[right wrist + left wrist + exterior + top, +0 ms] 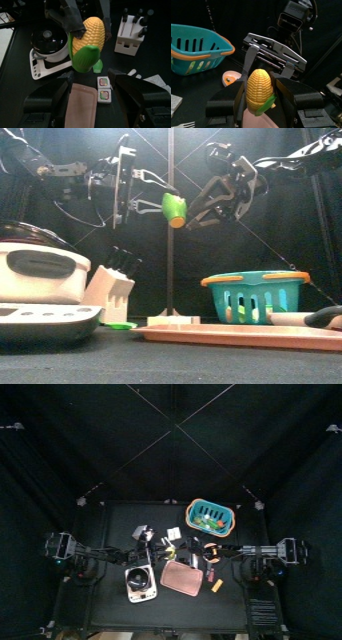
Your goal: Remove corn husk
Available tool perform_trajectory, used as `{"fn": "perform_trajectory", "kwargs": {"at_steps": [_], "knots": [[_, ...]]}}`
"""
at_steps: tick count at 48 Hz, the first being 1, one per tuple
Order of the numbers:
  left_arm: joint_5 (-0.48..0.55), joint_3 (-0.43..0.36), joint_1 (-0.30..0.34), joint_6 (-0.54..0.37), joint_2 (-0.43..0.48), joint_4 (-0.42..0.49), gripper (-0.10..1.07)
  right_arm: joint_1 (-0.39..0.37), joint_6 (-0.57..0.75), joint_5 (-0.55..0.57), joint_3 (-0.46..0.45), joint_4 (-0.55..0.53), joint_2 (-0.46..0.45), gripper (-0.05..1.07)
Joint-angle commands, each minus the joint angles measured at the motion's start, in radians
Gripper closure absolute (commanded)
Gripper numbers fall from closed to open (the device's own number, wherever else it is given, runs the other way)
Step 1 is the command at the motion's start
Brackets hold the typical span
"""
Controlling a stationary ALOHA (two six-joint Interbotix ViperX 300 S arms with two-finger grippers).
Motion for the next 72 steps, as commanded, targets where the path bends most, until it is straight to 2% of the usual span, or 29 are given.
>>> {"fn": "perform_trajectory", "kwargs": {"at_steps": [1,13,37,52,72], "knots": [[-0.018,-0.012,-0.005,0.002,-0.012,0.011,0.57,-0.003,0.0,-0.015,-0.035,-0.003,-0.031,0.12],[-0.06,-0.008,-0.003,0.002,-0.002,0.008,0.57,0.0,0.002,-0.06,-0.044,-0.002,-0.028,0.12],[-0.061,-0.015,0.003,0.0,0.023,0.006,0.57,-0.014,0.003,-0.066,-0.046,0.064,-0.017,0.13],[-0.101,-0.012,0.005,0.002,0.023,0.006,0.57,-0.02,0.003,-0.081,-0.049,0.075,0.005,0.22],[-0.112,-0.011,0.005,0.002,0.023,0.008,0.57,-0.029,0.009,-0.084,-0.061,0.078,0.026,0.24]]}}
